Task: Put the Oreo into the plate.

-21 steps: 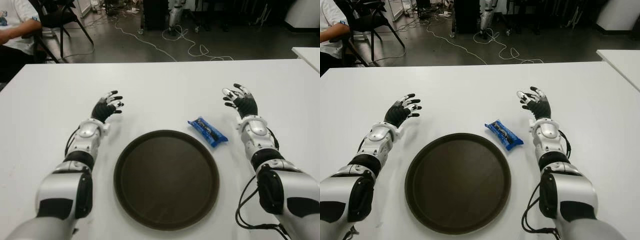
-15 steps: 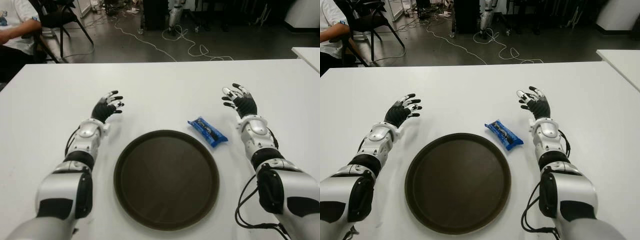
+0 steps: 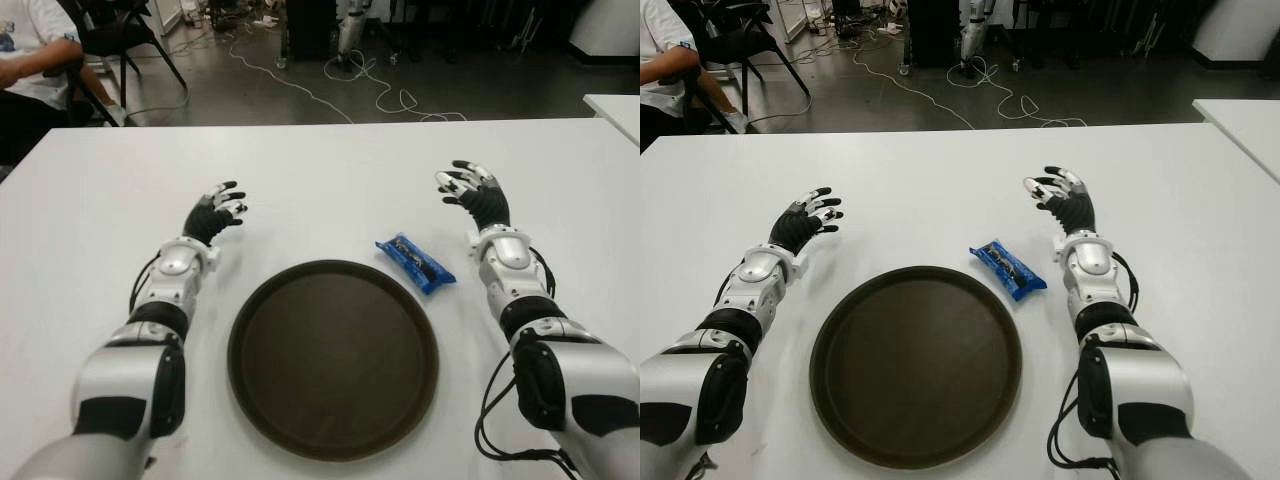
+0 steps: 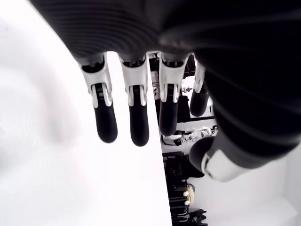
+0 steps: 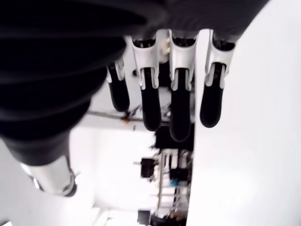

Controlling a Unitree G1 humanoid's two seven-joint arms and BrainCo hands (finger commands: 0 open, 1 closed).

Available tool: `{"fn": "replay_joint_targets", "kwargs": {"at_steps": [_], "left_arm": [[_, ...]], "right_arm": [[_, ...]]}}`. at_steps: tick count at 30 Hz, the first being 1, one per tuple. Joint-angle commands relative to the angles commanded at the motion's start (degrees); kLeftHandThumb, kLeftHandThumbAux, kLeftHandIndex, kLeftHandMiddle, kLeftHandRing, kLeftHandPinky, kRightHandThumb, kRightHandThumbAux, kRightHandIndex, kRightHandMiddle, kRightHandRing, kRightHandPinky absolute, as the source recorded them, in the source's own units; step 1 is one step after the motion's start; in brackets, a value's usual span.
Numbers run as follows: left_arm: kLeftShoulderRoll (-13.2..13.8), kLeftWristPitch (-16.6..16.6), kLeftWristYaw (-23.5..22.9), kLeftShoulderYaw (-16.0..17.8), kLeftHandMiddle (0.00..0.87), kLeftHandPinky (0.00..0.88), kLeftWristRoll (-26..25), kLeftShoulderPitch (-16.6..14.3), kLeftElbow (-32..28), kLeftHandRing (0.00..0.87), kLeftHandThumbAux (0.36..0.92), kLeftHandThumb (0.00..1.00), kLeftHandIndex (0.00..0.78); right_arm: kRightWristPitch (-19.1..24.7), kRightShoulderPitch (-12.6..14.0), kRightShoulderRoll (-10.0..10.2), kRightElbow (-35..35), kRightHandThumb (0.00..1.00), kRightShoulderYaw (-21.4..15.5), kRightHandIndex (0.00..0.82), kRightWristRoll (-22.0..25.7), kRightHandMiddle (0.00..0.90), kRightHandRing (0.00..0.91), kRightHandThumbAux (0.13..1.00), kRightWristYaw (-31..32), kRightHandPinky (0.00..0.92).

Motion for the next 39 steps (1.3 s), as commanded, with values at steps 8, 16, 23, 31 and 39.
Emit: {"fn": "replay_joint_targets", "kwargs": {"at_steps": [8, 16, 23, 31, 39], "left_arm": [[-0.2, -0.6, 0.3, 0.4, 0.21, 0.228, -0.4, 0.1, 0.0, 0.218, 0.687, 0.071, 0.145], [-0.3, -0.2, 0.5, 0.7, 0.21, 0.24, -0.4, -0.1, 0.2, 0.223, 0.677, 0.06, 0.14], [-0.4, -0.3, 0.1, 0.9, 0.209, 0.238, -0.6, -0.1, 0.2, 0.225, 0.686, 0.069, 0.139], [-0.5, -0.1, 0.0, 1.0, 0.211, 0.235, -0.6, -0.1, 0.3, 0.223, 0.683, 0.062, 0.139], [-0.4, -0.3, 0.0, 0.9, 0.214, 0.242, -0.4, 0.0, 0.2, 0.228, 0.691, 0.059, 0.143]], "right_arm": [[-0.6, 0.5, -0.3, 0.4, 0.235, 2.2, 0.28, -2.8, 0.349, 0.368, 0.649, -2.1, 0.383], [-1.3, 0.9, -0.2, 0.4, 0.256, 2.8, 0.287, -4.1, 0.354, 0.372, 0.648, -3.8, 0.399], [-2.7, 1.2, -0.3, 0.5, 0.278, 3.5, 0.289, -5.1, 0.356, 0.375, 0.642, -5.3, 0.403], [-5.6, 1.4, -0.8, -0.9, 0.311, 5.9, 0.285, -8.2, 0.357, 0.371, 0.647, -9.2, 0.396], [-6.9, 2.7, -4.0, -4.8, 0.224, 14.1, 0.225, -18.5, 0.315, 0.332, 0.657, -17.9, 0.347]]}}
